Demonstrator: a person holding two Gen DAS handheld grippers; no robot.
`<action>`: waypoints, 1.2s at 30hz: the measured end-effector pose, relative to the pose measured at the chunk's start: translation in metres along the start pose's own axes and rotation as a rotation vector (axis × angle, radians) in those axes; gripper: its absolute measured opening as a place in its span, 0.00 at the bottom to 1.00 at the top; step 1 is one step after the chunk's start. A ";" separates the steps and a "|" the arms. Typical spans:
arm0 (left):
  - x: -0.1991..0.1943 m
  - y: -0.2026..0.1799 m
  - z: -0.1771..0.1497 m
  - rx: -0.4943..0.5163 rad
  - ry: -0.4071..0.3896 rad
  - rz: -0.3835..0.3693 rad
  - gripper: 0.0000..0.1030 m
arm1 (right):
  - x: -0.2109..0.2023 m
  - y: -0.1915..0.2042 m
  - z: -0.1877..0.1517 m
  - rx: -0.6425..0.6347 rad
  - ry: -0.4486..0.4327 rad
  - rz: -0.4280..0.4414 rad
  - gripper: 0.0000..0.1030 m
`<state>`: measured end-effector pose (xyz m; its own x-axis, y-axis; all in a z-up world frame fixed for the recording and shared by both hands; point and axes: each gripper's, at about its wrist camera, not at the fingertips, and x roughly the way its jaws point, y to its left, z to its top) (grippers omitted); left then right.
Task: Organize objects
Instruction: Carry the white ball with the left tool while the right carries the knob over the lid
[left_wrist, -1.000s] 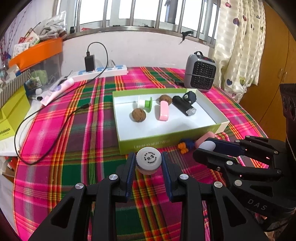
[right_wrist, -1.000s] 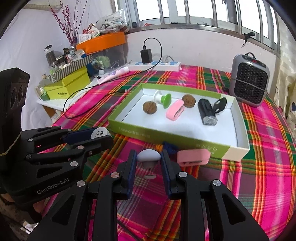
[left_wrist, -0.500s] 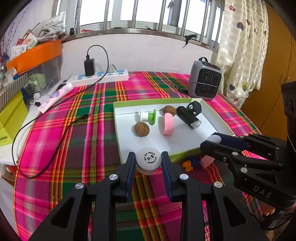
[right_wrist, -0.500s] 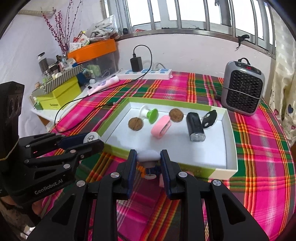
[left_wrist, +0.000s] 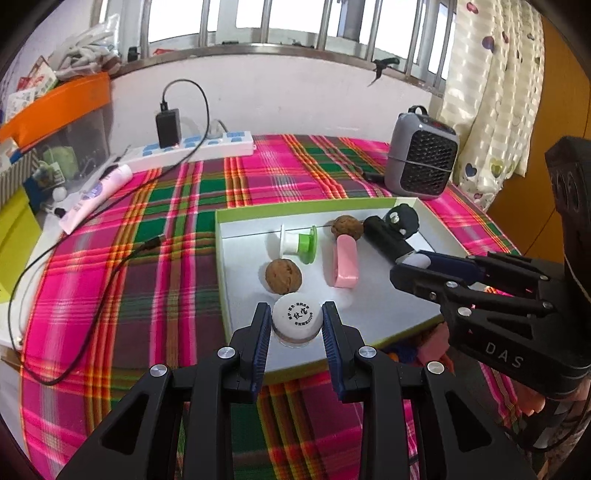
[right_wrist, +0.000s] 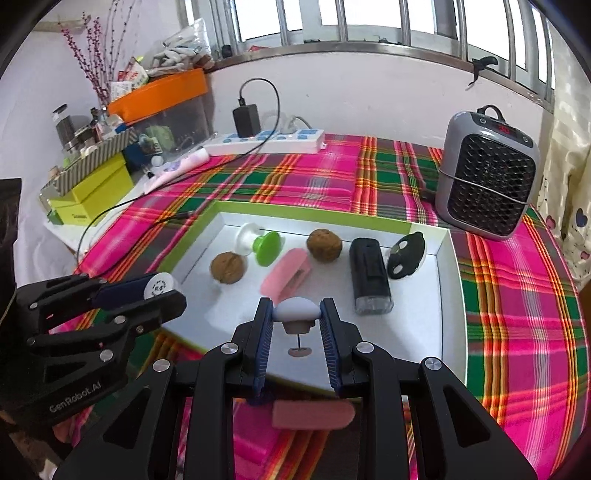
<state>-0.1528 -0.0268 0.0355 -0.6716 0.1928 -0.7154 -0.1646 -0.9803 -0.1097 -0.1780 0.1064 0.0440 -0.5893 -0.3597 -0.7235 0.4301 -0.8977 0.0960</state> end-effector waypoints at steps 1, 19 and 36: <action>0.002 0.000 0.001 -0.003 0.003 -0.001 0.25 | 0.003 -0.001 0.001 -0.003 0.005 -0.002 0.26; 0.038 -0.005 0.009 0.022 0.055 0.016 0.25 | 0.038 -0.014 0.007 0.003 0.072 -0.010 0.26; 0.044 -0.010 0.008 0.062 0.049 0.045 0.25 | 0.049 -0.012 0.009 -0.015 0.077 -0.011 0.26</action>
<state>-0.1870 -0.0078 0.0106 -0.6432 0.1450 -0.7519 -0.1806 -0.9829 -0.0351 -0.2178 0.0978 0.0136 -0.5397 -0.3290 -0.7749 0.4350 -0.8970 0.0779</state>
